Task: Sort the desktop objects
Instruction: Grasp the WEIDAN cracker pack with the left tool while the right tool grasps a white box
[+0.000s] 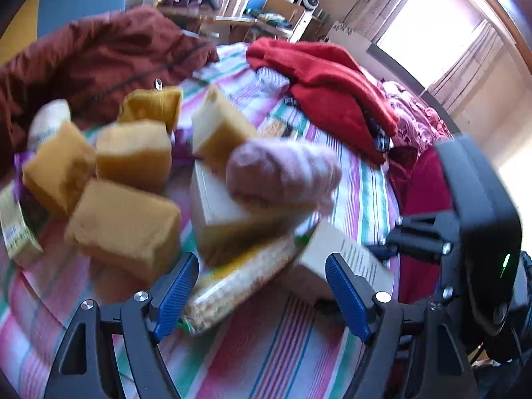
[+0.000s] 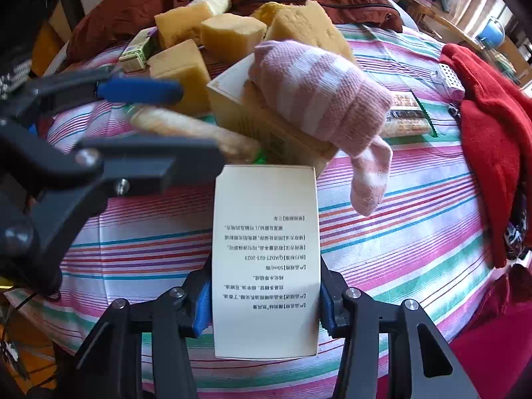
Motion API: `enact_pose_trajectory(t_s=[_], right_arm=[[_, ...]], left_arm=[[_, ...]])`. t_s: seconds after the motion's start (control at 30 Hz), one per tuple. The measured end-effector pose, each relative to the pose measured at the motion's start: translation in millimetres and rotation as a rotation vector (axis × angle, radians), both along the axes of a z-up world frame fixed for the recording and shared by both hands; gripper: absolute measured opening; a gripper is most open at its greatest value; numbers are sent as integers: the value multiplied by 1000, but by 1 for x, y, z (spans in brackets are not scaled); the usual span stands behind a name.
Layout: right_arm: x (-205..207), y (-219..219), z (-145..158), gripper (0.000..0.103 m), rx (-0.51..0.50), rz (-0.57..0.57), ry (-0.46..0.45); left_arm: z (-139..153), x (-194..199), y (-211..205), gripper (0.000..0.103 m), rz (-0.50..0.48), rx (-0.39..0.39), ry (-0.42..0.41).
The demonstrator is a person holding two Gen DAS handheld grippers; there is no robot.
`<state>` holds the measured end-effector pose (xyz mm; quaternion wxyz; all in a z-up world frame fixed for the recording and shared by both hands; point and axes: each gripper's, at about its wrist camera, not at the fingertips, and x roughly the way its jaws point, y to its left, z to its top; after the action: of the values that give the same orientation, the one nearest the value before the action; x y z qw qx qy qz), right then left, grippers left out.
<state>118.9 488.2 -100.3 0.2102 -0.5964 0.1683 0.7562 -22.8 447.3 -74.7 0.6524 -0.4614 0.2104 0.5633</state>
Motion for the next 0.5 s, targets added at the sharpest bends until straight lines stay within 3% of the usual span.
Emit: enact_pose_trajectory(t_s=[0.17, 0.3, 0.5], right_arm=[[0, -2, -6, 50, 9, -2, -4], [-1, -5, -10, 50, 15, -2, -9], [-1, -4, -14, 52, 25, 1, -21]], left_arm=[[-13, 7, -20, 79, 9, -58, 52], [-17, 10, -35, 78, -5, -91, 44], [-8, 16, -34, 79, -2, -81, 128]])
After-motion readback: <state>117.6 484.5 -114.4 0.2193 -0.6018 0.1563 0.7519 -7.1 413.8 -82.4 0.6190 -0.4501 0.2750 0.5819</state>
